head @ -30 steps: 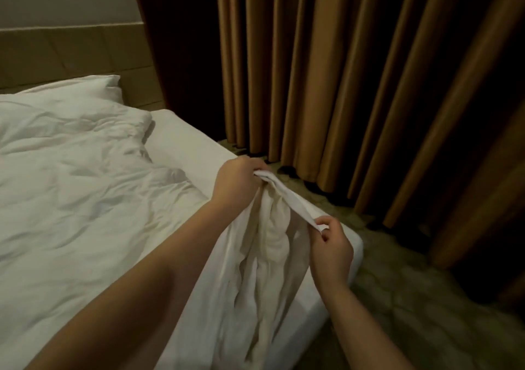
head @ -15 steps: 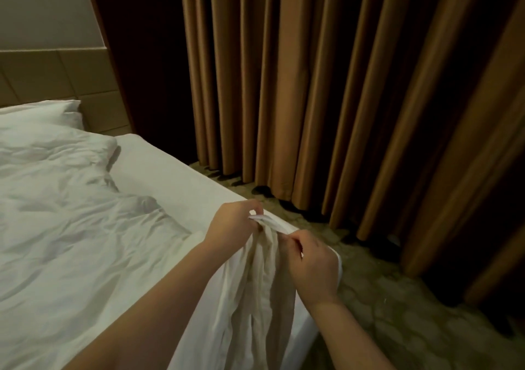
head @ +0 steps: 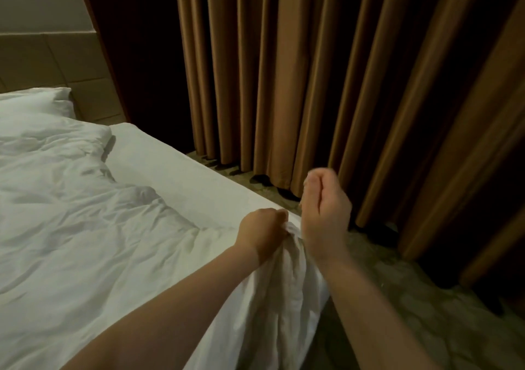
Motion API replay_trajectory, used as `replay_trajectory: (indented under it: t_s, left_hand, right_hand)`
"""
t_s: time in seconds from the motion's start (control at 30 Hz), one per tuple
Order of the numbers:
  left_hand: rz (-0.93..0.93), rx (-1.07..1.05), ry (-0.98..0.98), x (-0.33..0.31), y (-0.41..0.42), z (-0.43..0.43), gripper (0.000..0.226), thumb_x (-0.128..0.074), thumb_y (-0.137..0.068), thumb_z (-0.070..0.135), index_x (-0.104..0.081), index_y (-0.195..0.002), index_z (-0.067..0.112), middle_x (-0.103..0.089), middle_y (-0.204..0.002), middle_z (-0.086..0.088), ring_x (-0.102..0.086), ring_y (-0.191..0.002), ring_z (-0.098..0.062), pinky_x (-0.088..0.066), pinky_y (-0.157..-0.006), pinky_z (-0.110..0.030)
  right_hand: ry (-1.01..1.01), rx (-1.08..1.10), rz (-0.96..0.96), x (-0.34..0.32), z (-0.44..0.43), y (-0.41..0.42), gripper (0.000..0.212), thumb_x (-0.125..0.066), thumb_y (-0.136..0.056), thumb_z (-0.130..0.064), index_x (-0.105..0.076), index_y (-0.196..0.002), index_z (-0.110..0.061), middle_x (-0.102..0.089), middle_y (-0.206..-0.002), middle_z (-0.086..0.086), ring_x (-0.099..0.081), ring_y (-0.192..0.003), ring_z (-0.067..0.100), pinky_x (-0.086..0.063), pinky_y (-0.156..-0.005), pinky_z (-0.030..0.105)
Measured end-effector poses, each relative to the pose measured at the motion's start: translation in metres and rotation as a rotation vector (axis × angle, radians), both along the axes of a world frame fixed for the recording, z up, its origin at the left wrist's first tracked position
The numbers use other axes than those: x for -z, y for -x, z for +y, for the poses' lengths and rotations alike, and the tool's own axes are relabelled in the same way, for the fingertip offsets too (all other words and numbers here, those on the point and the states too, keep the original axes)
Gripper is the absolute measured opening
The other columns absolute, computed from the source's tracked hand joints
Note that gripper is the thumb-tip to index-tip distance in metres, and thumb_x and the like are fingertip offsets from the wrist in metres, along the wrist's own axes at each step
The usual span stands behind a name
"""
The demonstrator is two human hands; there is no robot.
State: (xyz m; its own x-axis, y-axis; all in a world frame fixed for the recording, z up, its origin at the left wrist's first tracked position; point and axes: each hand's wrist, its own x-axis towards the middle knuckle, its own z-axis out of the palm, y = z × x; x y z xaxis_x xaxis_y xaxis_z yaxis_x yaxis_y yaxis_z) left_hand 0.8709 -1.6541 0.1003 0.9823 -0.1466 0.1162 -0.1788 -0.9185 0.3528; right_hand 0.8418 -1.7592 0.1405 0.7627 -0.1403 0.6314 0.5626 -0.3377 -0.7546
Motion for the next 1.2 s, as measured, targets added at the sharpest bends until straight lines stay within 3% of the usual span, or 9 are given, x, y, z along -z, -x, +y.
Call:
replay_trajectory:
  t_s: [0.1, 0.2, 0.3, 0.37, 0.5, 0.6, 0.8, 0.93, 1.2]
  left_hand:
    - [-0.035, -0.084, 0.111, 0.002, -0.007, 0.011, 0.013, -0.054, -0.089, 0.022, -0.066, -0.093, 0.02, -0.068, -0.091, 0.0, -0.06, -0.089, -0.02, -0.045, -0.078, -0.029]
    - [-0.083, -0.092, 0.16, -0.008, -0.017, 0.017, 0.006, -0.059, -0.082, 0.018, -0.065, -0.08, 0.017, -0.063, -0.077, -0.001, -0.056, -0.077, -0.018, -0.035, -0.063, -0.028]
    - [-0.05, -0.048, 0.143, -0.01, -0.021, 0.01, 0.005, -0.057, -0.081, 0.015, -0.06, -0.076, 0.017, -0.06, -0.074, -0.001, -0.052, -0.074, -0.016, -0.031, -0.059, -0.026]
    - [-0.049, -0.041, 0.147, -0.003, -0.021, 0.005, 0.005, -0.057, -0.079, 0.013, -0.062, -0.078, 0.015, -0.062, -0.075, -0.001, -0.053, -0.074, -0.017, -0.036, -0.062, -0.027]
    - [-0.031, -0.02, 0.133, 0.001, -0.022, 0.006, 0.008, -0.056, -0.075, 0.01, -0.063, -0.076, 0.015, -0.06, -0.071, -0.001, -0.051, -0.069, -0.016, -0.036, -0.061, -0.026]
    - [-0.003, -0.016, 0.075, -0.004, -0.028, 0.014, 0.01, -0.056, -0.076, 0.008, -0.065, -0.078, 0.012, -0.061, -0.073, -0.003, -0.051, -0.072, -0.016, -0.037, -0.063, -0.026]
    - [0.084, 0.045, 0.075, -0.006, -0.038, 0.019, 0.013, -0.059, -0.078, 0.008, -0.07, -0.085, 0.007, -0.064, -0.084, -0.006, -0.056, -0.082, -0.019, -0.044, -0.073, -0.029]
    - [0.089, 0.049, 0.121, -0.008, -0.041, 0.018, 0.013, -0.064, -0.078, 0.012, -0.072, -0.087, 0.007, -0.063, -0.082, -0.004, -0.054, -0.082, -0.016, -0.042, -0.073, -0.028]
    - [0.078, 0.04, 0.176, -0.017, -0.036, 0.025, 0.009, -0.066, -0.082, 0.014, -0.071, -0.09, 0.014, -0.058, -0.081, 0.005, -0.05, -0.08, -0.01, -0.035, -0.07, -0.02]
  right_hand:
    - [0.119, 0.008, 0.073, 0.015, -0.018, 0.002, 0.018, -0.038, -0.097, -0.032, -0.047, -0.083, -0.033, -0.048, -0.062, -0.006, -0.05, -0.057, 0.009, -0.04, -0.05, 0.018]
    - [0.478, -0.074, 0.429, 0.065, -0.013, 0.032, 0.007, -0.046, -0.097, -0.033, -0.052, -0.095, -0.036, -0.059, -0.082, -0.009, -0.055, -0.071, 0.003, -0.046, -0.065, 0.015]
    - [0.787, 0.034, 0.59, 0.106, 0.006, 0.04, 0.044, -0.041, -0.097, -0.047, -0.036, -0.139, -0.036, -0.043, -0.139, -0.008, -0.042, -0.126, 0.011, -0.038, -0.107, 0.03]
    - [0.813, 0.112, 0.663, 0.123, 0.01, 0.035, 0.061, -0.042, -0.093, -0.056, -0.021, -0.147, -0.035, -0.028, -0.151, -0.006, -0.028, -0.138, 0.019, -0.026, -0.113, 0.038]
    - [0.826, 0.286, 0.604, 0.144, 0.001, 0.026, 0.072, -0.066, -0.077, -0.048, -0.039, -0.139, -0.023, -0.052, -0.133, 0.007, -0.055, -0.118, 0.028, -0.047, -0.094, 0.046]
    - [0.767, 0.2, 0.63, 0.137, -0.013, 0.025, 0.057, -0.039, -0.09, -0.05, -0.033, -0.143, -0.031, -0.039, -0.145, 0.002, -0.045, -0.127, 0.021, -0.042, -0.103, 0.037]
    - [0.633, 0.286, 0.665, 0.133, -0.014, 0.011, 0.033, -0.048, -0.095, -0.043, -0.051, -0.127, -0.035, -0.044, -0.133, -0.001, -0.047, -0.111, 0.015, -0.049, -0.091, 0.033]
    - [0.633, 0.308, 0.676, 0.131, 0.0, 0.002, 0.045, -0.044, -0.089, -0.062, -0.054, -0.125, -0.037, -0.038, -0.138, -0.007, -0.032, -0.128, 0.017, -0.031, -0.107, 0.038]
    - [0.503, 0.363, 0.464, 0.108, -0.008, 0.011, 0.023, -0.048, -0.096, -0.033, -0.064, -0.095, -0.016, -0.045, -0.106, -0.005, -0.038, -0.107, 0.016, -0.037, -0.094, 0.033]
